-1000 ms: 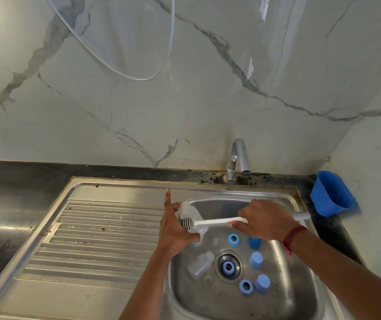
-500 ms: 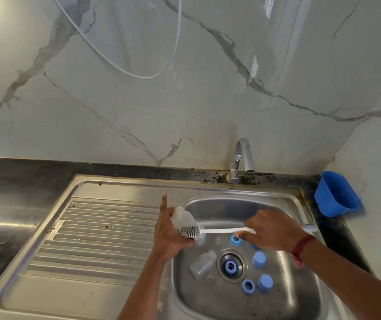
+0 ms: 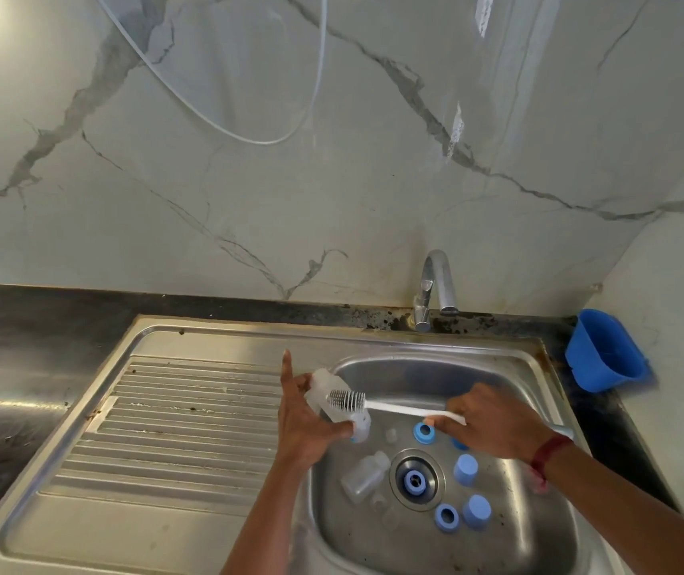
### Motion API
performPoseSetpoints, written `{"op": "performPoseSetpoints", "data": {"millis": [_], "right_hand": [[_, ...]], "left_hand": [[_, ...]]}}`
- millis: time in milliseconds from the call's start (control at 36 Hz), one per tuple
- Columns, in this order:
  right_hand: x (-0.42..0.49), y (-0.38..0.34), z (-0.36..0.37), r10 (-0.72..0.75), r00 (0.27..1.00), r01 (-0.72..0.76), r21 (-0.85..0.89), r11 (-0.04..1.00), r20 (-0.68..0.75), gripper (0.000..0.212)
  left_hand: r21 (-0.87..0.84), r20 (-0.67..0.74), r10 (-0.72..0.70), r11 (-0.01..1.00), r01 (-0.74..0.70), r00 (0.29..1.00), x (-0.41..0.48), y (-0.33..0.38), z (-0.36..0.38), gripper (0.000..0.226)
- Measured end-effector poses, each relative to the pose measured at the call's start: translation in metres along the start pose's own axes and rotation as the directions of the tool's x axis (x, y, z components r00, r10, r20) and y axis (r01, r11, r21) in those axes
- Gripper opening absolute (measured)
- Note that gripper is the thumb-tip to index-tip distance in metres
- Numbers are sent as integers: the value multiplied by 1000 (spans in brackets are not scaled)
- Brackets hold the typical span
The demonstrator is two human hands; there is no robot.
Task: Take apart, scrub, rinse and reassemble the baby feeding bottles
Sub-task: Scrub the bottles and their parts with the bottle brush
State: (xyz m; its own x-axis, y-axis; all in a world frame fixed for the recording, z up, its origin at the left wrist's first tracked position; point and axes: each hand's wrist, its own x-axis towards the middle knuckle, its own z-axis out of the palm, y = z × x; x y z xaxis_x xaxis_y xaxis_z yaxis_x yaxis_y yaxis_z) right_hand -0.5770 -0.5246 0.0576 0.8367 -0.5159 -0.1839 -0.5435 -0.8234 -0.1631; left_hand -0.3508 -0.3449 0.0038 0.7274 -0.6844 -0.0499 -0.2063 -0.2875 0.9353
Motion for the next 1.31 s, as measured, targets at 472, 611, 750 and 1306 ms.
{"op": "performPoseSetpoints", "data": {"millis": [472, 611, 750, 1306], "right_hand": [[4, -3, 14, 72, 994, -42, 323, 945, -80, 65], [-2, 6, 24, 56, 995, -28, 313, 949, -80, 76], [2, 5, 21, 116, 990, -84, 326, 942, -79, 63], [-55, 2, 53, 216, 974, -161, 471, 867, -64, 62]], "left_hand": [[-153, -23, -29, 988, 26, 999, -5, 19, 12, 152], [-160, -86, -51, 986, 36, 995, 0, 14, 4, 150], [-178, 39, 3, 984, 4, 999, -9, 15, 17, 151], [-242, -63, -91, 967, 74, 994, -32, 7, 14, 150]]}}
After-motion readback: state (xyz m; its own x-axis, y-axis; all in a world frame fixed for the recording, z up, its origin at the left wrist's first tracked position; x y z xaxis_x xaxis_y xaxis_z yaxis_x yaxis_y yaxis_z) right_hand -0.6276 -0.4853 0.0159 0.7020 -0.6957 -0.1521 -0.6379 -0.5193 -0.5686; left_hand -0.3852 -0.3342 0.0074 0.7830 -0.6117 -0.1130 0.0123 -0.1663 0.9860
